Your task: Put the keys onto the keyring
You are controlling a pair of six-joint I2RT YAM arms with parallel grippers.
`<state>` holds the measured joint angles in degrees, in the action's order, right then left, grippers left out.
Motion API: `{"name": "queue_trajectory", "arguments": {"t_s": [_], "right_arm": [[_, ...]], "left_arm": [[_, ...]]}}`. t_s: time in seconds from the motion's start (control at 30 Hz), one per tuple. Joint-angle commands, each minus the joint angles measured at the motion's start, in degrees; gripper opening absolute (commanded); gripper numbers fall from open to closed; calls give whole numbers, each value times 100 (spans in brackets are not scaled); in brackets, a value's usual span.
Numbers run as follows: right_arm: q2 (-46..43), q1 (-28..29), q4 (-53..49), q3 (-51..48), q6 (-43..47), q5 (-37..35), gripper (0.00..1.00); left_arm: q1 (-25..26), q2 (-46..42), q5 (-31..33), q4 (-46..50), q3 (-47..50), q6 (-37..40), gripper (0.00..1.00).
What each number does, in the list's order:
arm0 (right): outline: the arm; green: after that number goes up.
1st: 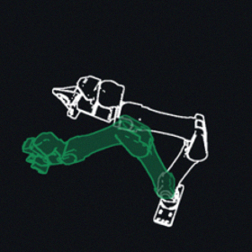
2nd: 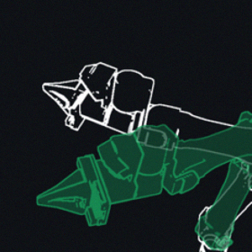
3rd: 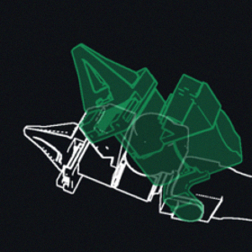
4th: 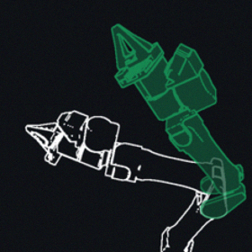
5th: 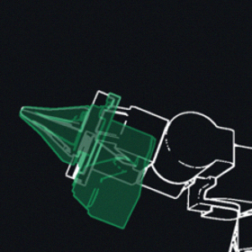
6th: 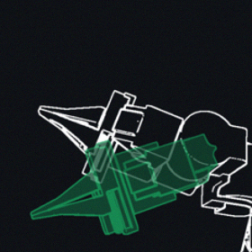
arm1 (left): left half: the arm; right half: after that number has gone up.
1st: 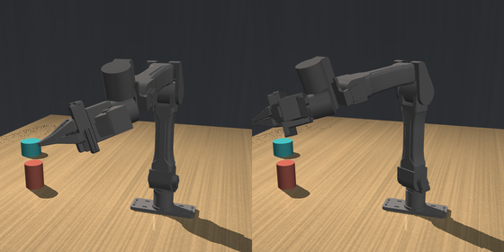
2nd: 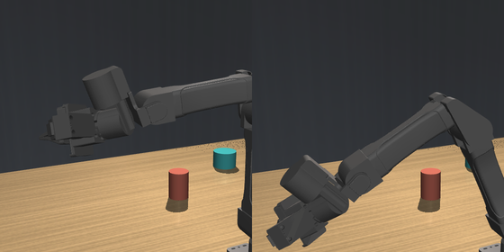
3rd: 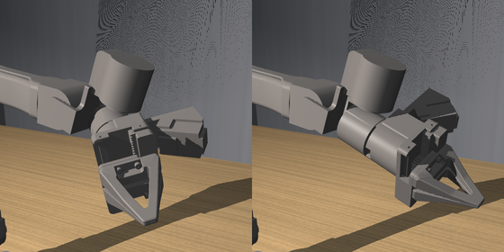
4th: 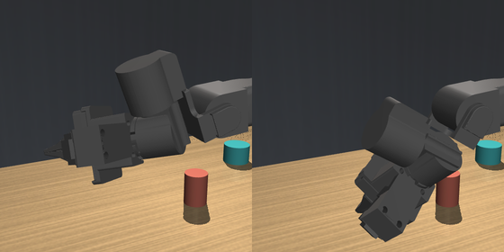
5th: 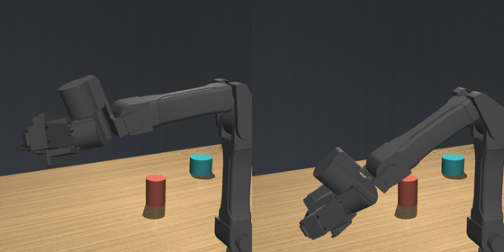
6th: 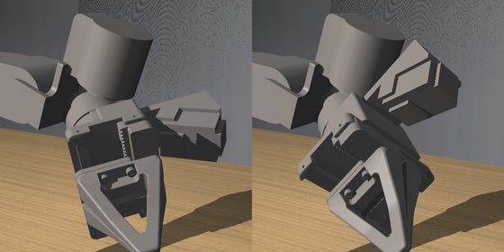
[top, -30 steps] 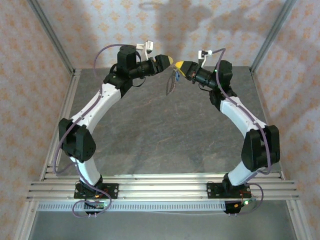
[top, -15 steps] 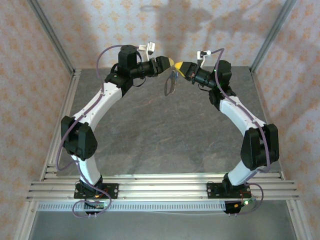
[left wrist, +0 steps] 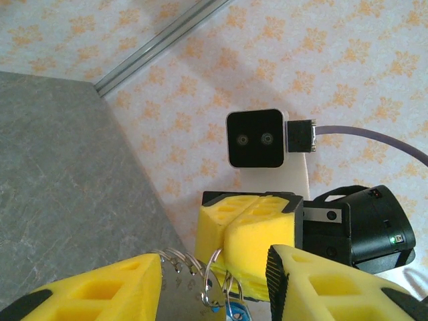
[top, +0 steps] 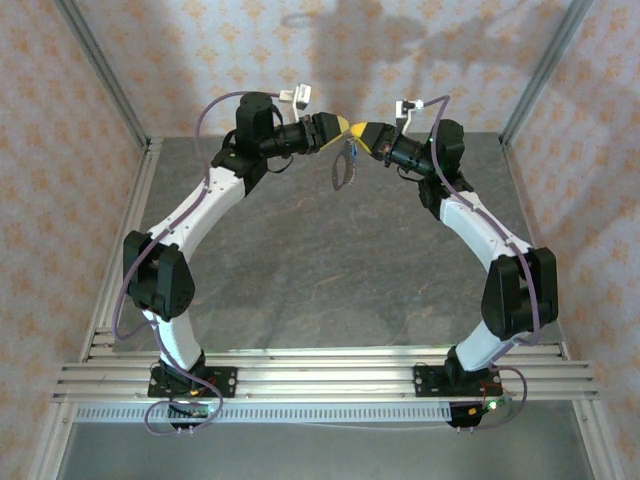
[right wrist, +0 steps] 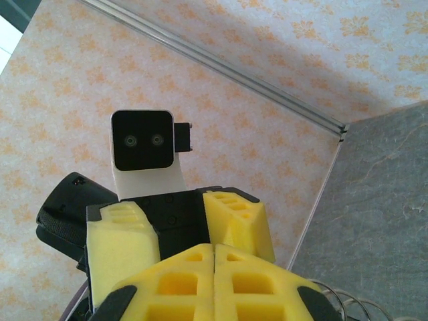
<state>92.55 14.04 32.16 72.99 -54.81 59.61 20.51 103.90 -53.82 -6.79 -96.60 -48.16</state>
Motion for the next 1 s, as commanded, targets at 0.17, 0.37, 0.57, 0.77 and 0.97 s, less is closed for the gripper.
{"name": "queue_trajectory", "arguments": {"t_s": [0.17,0.37,0.57,0.77,0.97], "right_arm": [[85,-34,246,242,67,50,0],[97,-33,238,233,67,37,0],[98,-38,233,215,75,32,0],[74,-42,221,197,83,9,0],[70,-83,219,154,80,-24,0]], "left_arm": [[22,78,-242,-588,115,-203,40],[91,130,-295,-613,72,-194,35],[137,131,-304,-570,96,-137,32],[162,140,-295,-578,145,-140,32],[172,98,-313,-681,236,-132,21]]}}
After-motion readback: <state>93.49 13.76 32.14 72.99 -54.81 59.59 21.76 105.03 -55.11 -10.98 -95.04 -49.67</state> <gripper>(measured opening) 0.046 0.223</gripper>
